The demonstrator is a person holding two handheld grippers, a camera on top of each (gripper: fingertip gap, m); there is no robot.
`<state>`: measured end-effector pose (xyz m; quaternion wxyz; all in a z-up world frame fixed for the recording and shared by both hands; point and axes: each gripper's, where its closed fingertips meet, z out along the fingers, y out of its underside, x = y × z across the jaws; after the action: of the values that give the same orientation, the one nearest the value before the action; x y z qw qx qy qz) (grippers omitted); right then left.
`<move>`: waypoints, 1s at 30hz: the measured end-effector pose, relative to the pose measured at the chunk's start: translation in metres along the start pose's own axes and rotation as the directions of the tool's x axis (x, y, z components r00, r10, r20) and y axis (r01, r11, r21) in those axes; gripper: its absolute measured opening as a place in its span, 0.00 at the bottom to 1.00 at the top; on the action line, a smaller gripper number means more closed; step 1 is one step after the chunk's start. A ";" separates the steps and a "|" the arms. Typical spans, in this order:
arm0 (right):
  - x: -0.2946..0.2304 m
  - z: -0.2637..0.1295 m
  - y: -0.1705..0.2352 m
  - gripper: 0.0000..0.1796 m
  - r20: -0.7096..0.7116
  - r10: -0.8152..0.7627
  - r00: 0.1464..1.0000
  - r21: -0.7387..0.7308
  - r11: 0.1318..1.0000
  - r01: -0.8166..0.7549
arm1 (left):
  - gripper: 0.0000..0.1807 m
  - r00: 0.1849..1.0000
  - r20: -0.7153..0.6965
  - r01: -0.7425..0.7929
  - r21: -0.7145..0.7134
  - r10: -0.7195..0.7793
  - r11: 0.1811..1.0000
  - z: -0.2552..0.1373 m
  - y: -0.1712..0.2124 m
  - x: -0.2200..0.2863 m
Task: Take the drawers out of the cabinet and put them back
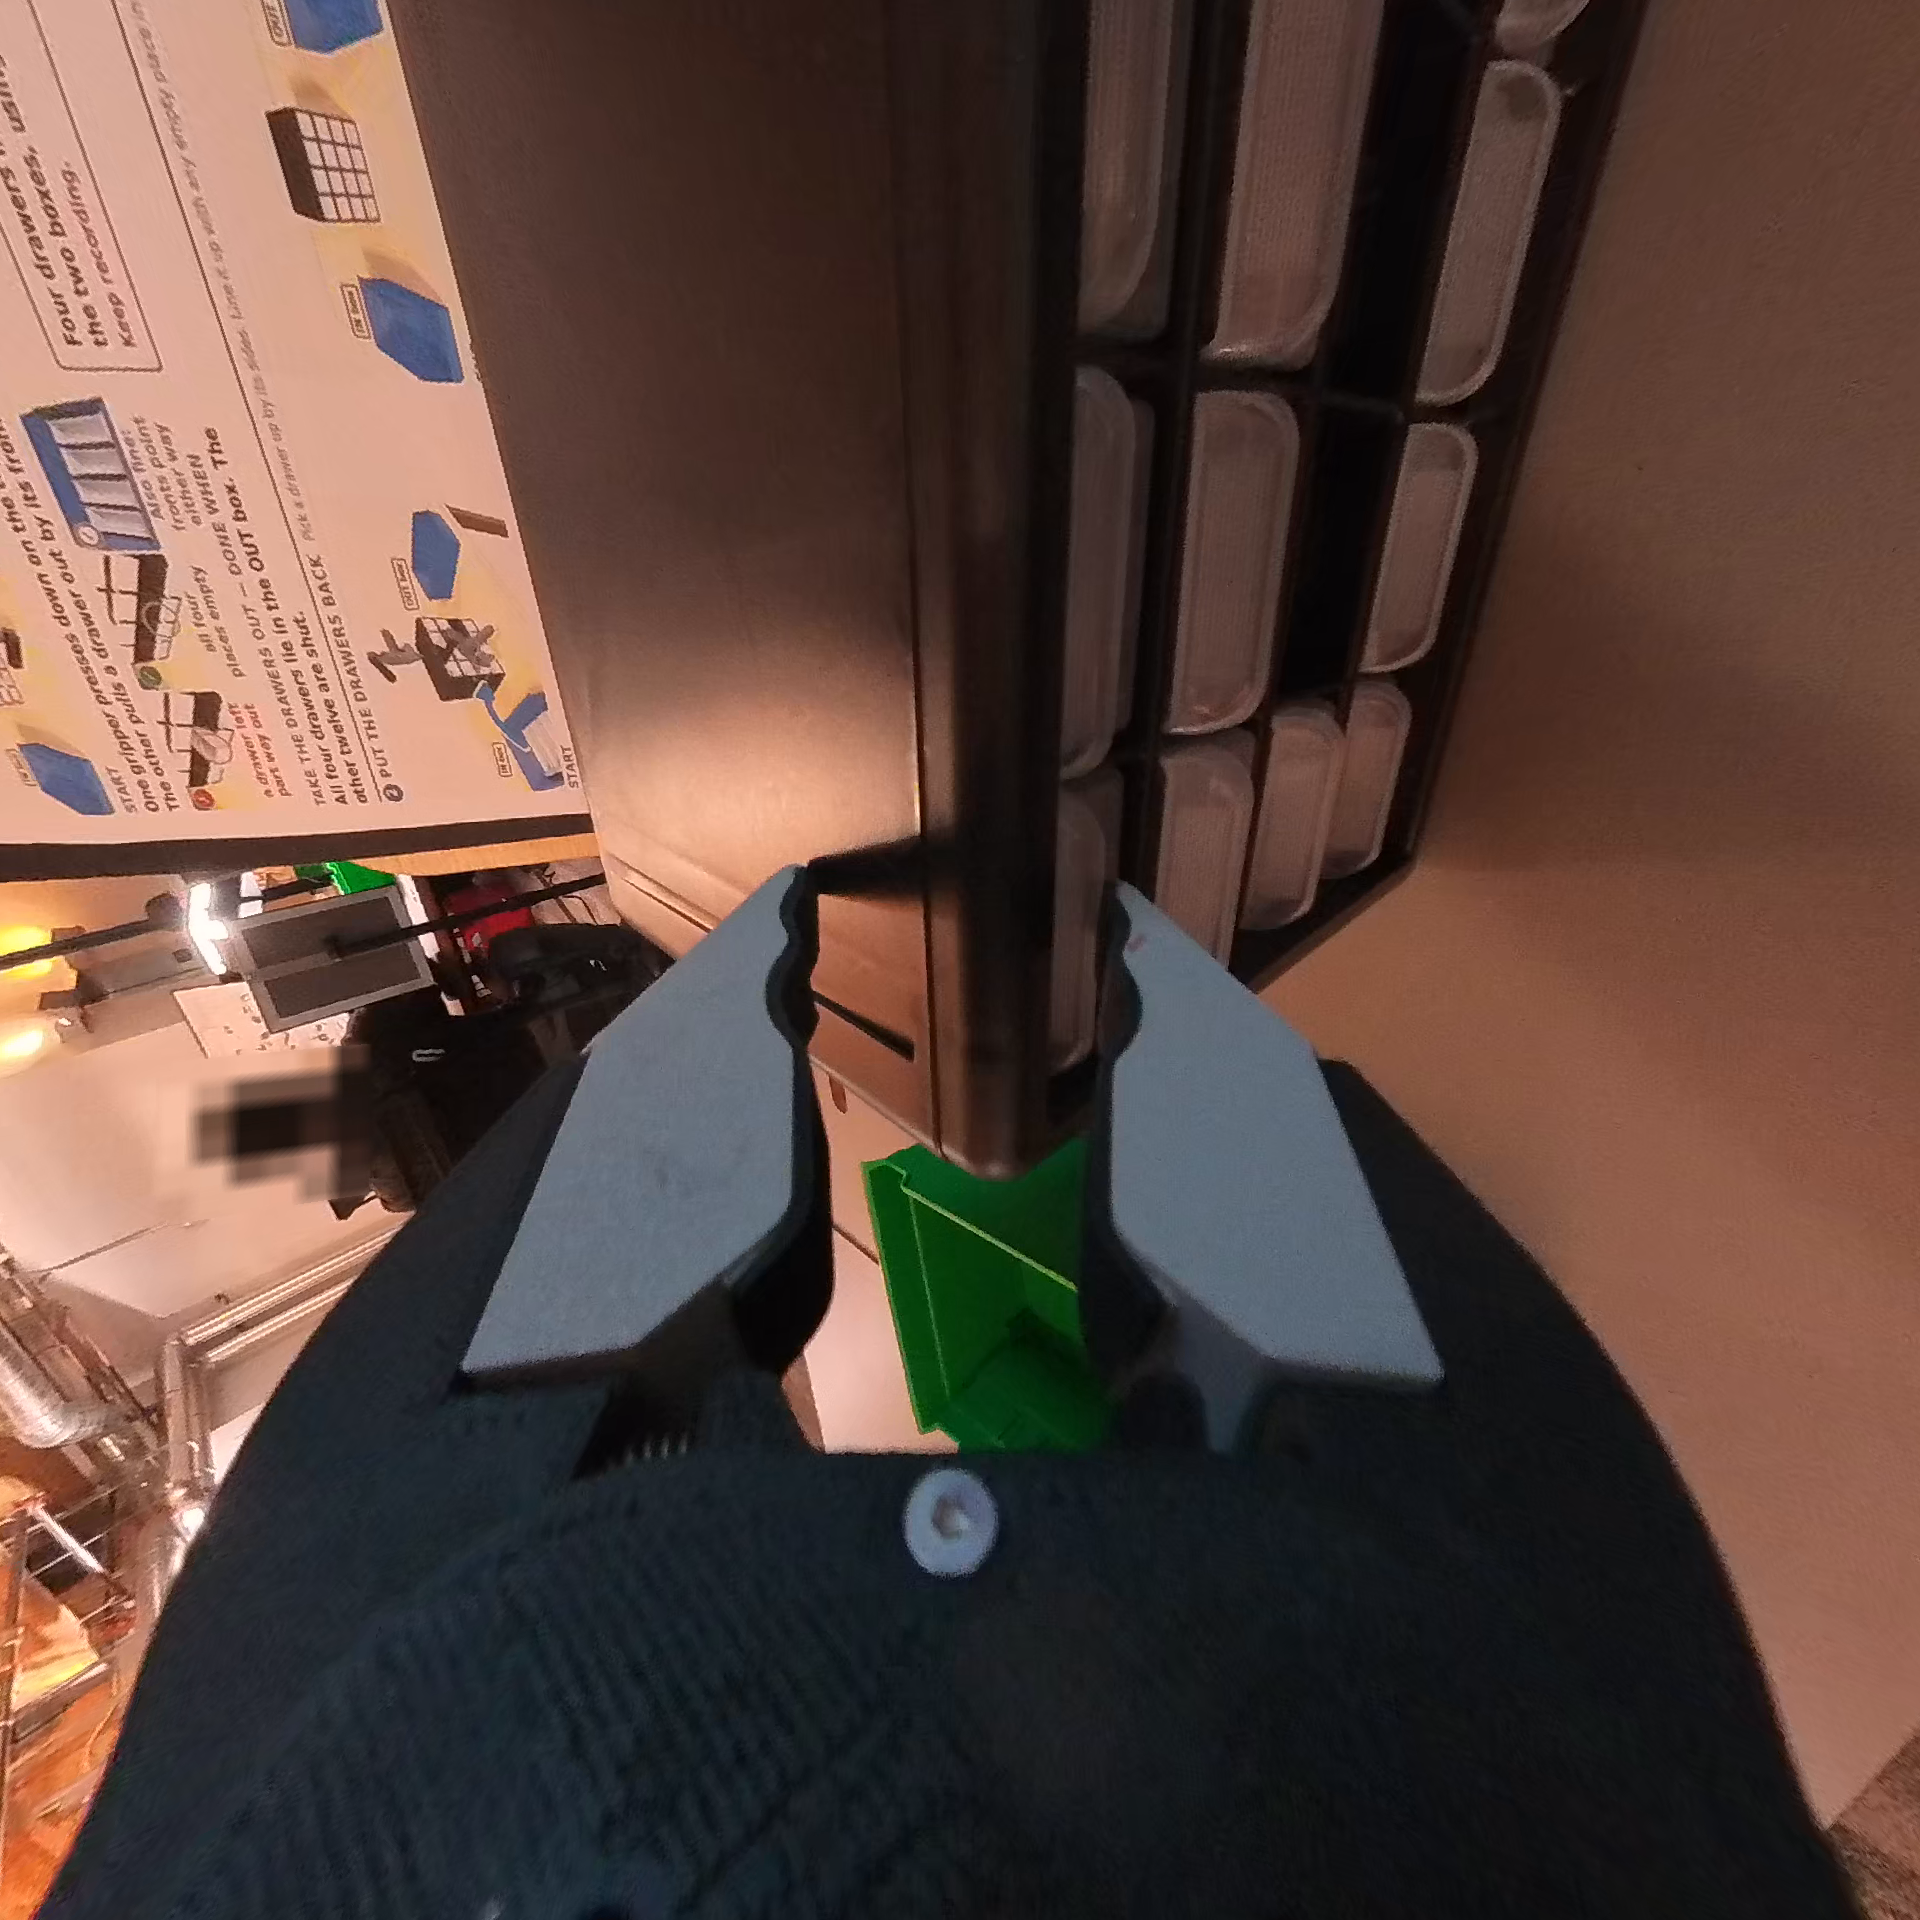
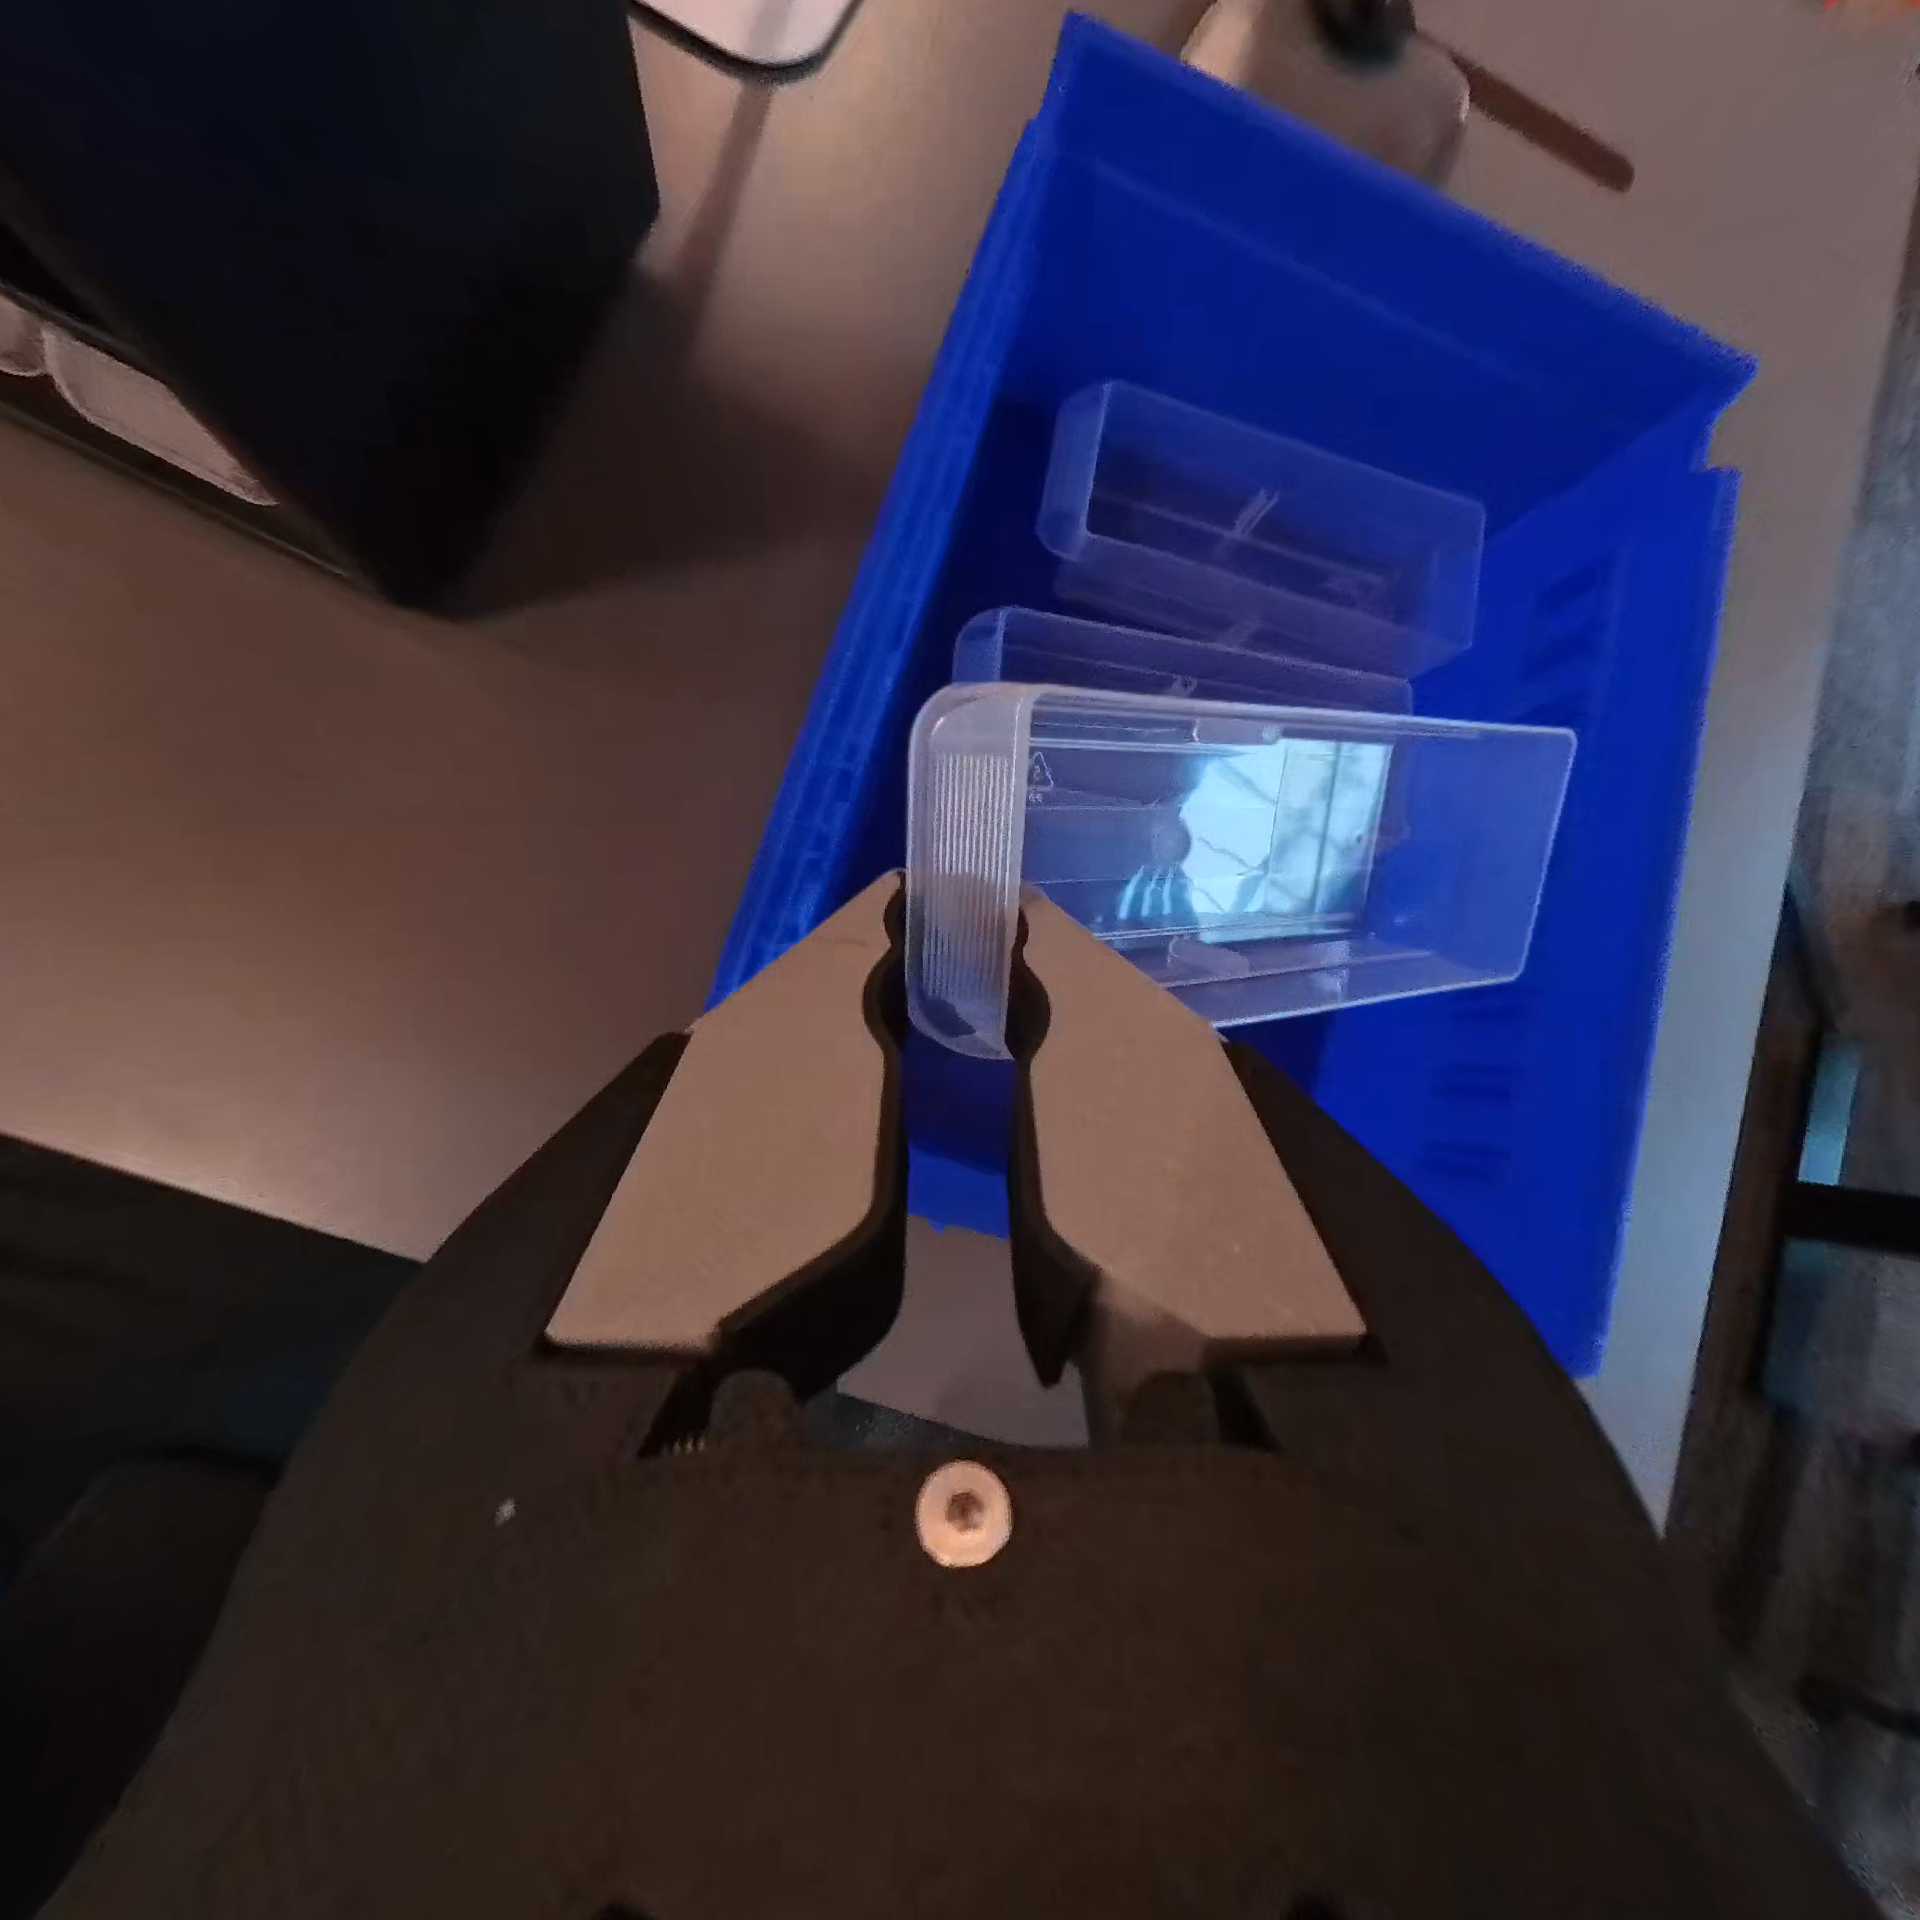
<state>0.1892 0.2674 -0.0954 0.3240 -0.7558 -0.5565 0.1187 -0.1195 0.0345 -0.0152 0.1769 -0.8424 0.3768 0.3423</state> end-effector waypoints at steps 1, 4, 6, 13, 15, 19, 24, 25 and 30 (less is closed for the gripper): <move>0.005 0.004 0.003 0.07 -0.012 0.009 1.000 -0.014 1.000 -0.009 | 0.29 1.000 0.000 -0.002 -0.001 0.002 1.000 0.000 0.000 0.000; 0.024 0.012 0.011 0.07 -0.064 0.041 0.997 -0.055 0.997 -0.044 | 0.29 1.000 0.003 -0.005 -0.005 0.006 1.000 0.000 0.000 0.000; 0.033 0.014 0.013 0.07 -0.064 0.076 0.995 -0.057 0.995 -0.080 | 0.29 1.000 0.006 -0.010 -0.008 0.010 1.000 0.000 0.000 0.000; 0.022 0.032 0.029 0.07 0.016 0.115 0.993 -0.167 0.980 -0.111 | 0.29 1.000 0.005 -0.018 -0.011 0.018 1.000 0.000 0.000 0.000; 0.013 0.041 0.037 0.07 0.043 0.086 0.995 -0.227 0.971 -0.074 | 0.29 1.000 0.007 -0.023 -0.017 0.023 1.000 0.000 0.000 0.000; 0.015 0.067 0.045 0.07 0.012 -0.025 1.000 -0.292 0.956 0.028 | 0.29 1.000 0.011 -0.025 -0.025 0.025 0.999 0.000 0.000 0.000; 0.014 0.096 0.040 0.08 0.010 0.002 1.000 -0.320 0.947 0.002 | 0.29 1.000 0.013 -0.016 -0.022 0.016 1.000 0.000 0.000 0.000; 0.013 0.098 0.035 0.10 0.020 0.012 1.000 -0.305 0.952 -0.005 | 0.29 1.000 0.013 -0.015 -0.022 0.016 1.000 0.000 0.000 0.000; 0.017 0.083 0.022 0.19 0.030 -0.007 1.000 -0.225 0.974 0.014 | 0.29 1.000 0.012 -0.014 -0.015 0.014 1.000 0.000 0.000 0.000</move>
<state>0.1671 0.3092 -0.1688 0.2288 -0.7828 -0.5750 0.0643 -0.1195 0.0351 -0.0152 0.1704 -0.8389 0.3790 0.3515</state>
